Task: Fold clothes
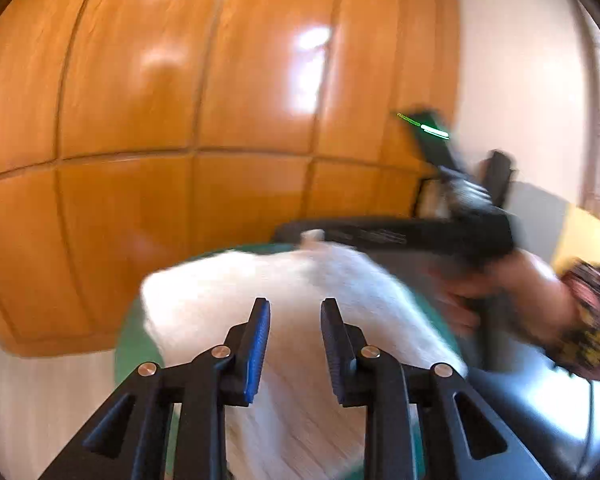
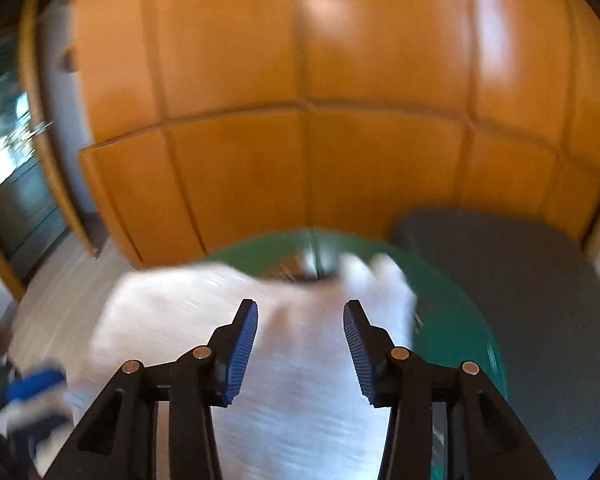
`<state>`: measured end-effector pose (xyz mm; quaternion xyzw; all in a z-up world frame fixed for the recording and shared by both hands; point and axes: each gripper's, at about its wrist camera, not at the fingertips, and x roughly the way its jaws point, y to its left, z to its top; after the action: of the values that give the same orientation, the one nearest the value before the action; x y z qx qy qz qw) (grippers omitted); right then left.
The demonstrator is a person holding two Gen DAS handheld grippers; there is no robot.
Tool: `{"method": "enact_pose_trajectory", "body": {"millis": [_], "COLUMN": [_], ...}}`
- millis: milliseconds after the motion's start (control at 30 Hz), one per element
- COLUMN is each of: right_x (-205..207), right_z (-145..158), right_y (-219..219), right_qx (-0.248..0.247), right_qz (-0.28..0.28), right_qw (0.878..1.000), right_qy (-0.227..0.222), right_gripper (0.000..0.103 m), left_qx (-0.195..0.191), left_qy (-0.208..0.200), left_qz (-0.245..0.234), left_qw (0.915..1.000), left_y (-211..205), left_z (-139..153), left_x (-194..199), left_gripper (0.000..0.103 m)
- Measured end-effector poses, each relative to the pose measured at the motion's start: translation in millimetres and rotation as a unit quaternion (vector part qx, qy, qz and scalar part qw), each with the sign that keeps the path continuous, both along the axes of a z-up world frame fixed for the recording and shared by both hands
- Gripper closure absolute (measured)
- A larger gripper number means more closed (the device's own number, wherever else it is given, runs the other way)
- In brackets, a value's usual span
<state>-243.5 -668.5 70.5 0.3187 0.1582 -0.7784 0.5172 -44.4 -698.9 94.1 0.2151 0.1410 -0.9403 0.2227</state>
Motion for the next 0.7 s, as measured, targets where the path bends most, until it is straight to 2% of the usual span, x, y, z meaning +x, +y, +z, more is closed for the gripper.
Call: {"method": "enact_pose_trajectory", "body": {"millis": [67, 133, 167, 267, 333, 400, 433, 467, 567, 700], "right_x": [-16, -22, -23, -28, -32, -38, -44, -43, -45, -5], "right_z": [-18, -27, -32, -40, -39, -36, -34, -36, -27, -14], "right_y": [8, 10, 13, 10, 5, 2, 5, 5, 43, 97], "right_qx": [0.02, 0.04, 0.032, 0.025, 0.032, 0.043, 0.048, 0.046, -0.011, -0.047], "right_qz": [-0.015, -0.017, -0.02, -0.03, -0.034, -0.038, -0.047, -0.061, -0.095, -0.114], "right_qw": [0.999, 0.999, 0.999, 0.999, 0.998, 0.997, 0.995, 0.993, 0.984, 0.985], "right_qy": [-0.032, -0.025, -0.026, -0.036, -0.047, -0.059, -0.069, -0.086, -0.153, -0.118], "right_gripper": [0.061, 0.061, 0.061, 0.06, 0.058, 0.048, 0.032, 0.022, 0.022, 0.022], "left_qx": [0.037, 0.064, 0.075, 0.057, 0.062, 0.083, 0.094, 0.103, 0.112, 0.101], "left_qy": [-0.033, -0.075, -0.095, -0.095, -0.101, -0.1, -0.098, -0.097, -0.091, -0.084], "left_qz": [0.026, 0.045, 0.048, 0.033, 0.033, 0.032, 0.032, 0.035, 0.066, 0.107], "left_qw": [0.9985, 0.9941, 0.9915, 0.9933, 0.9924, 0.991, 0.9902, 0.9893, 0.9874, 0.9855], "left_y": [-23, -42, -49, -53, -64, -63, -62, -61, -48, -16], "left_z": [-12, -34, -47, -55, -54, -44, -38, -33, -14, 5], "left_x": [-19, -39, -48, -38, -42, -31, -20, -13, 18, 52], "left_gripper": [0.077, 0.078, 0.078, 0.077, 0.077, 0.077, 0.077, 0.077, 0.077, 0.072]}}
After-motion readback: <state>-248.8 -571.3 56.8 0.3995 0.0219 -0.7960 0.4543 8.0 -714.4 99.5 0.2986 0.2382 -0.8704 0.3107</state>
